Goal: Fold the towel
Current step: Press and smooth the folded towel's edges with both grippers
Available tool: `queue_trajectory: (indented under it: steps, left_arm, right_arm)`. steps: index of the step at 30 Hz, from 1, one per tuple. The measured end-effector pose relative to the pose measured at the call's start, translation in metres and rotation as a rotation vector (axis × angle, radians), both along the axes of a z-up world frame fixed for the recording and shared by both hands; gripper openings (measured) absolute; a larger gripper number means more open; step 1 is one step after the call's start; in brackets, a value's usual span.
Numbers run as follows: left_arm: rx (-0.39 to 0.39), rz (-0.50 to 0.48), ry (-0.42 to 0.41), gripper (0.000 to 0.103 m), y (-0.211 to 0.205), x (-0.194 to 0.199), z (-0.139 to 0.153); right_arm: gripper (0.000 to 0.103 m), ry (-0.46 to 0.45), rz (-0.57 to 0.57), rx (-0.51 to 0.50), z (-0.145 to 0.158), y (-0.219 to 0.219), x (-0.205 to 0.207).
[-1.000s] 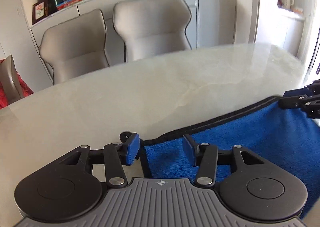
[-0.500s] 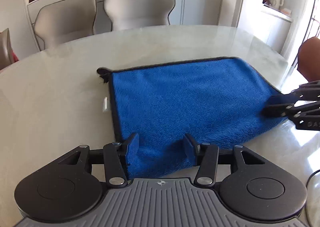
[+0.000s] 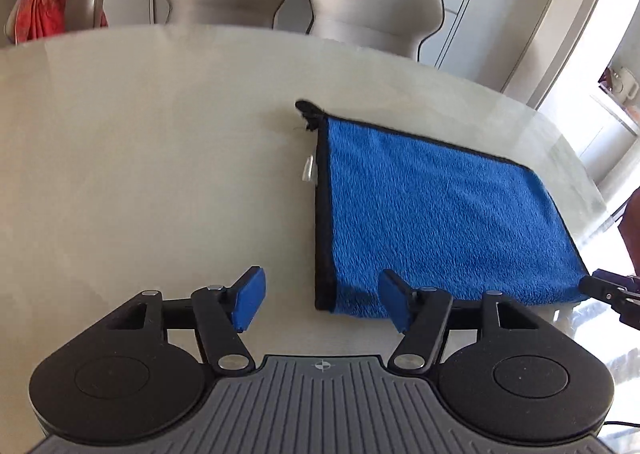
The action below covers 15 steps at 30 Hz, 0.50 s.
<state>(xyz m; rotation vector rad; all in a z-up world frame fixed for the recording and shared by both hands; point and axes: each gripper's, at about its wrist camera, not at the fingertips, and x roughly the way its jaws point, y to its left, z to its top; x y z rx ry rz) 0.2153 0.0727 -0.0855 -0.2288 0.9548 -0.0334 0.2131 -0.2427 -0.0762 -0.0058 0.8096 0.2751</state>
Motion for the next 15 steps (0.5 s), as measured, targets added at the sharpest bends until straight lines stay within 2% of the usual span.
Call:
queue_trajectory:
  steps: [4,6,7,9,13,15]
  left_arm:
    - [-0.021,0.025,0.018,0.068,-0.006,0.001,-0.003]
    - [-0.030,0.033,0.024,0.064,-0.009,0.003,-0.004]
    - [-0.039,0.033,0.024,0.058,-0.011,0.004,-0.004]
    - [-0.070,0.005,0.026,0.023,-0.013,0.007,-0.005]
    - [-0.095,-0.016,0.039,0.016,-0.015,0.011,-0.004]
    - [-0.120,-0.019,0.041,0.015,-0.014,0.013,-0.001]
  right_arm:
    - [0.041,-0.013,0.003,-0.011,0.004,0.004,-0.004]
    - [0.041,-0.026,0.011,-0.022,0.007,0.006,-0.007]
    - [0.042,-0.036,0.022,-0.033,0.010,0.009,-0.010]
    - [0.042,-0.053,0.049,-0.048,0.015,0.015,-0.013]
    - [0.042,-0.068,0.152,-0.045,0.023,0.037,-0.018]
    - [0.042,-0.083,0.252,-0.053,0.026,0.057,-0.023]
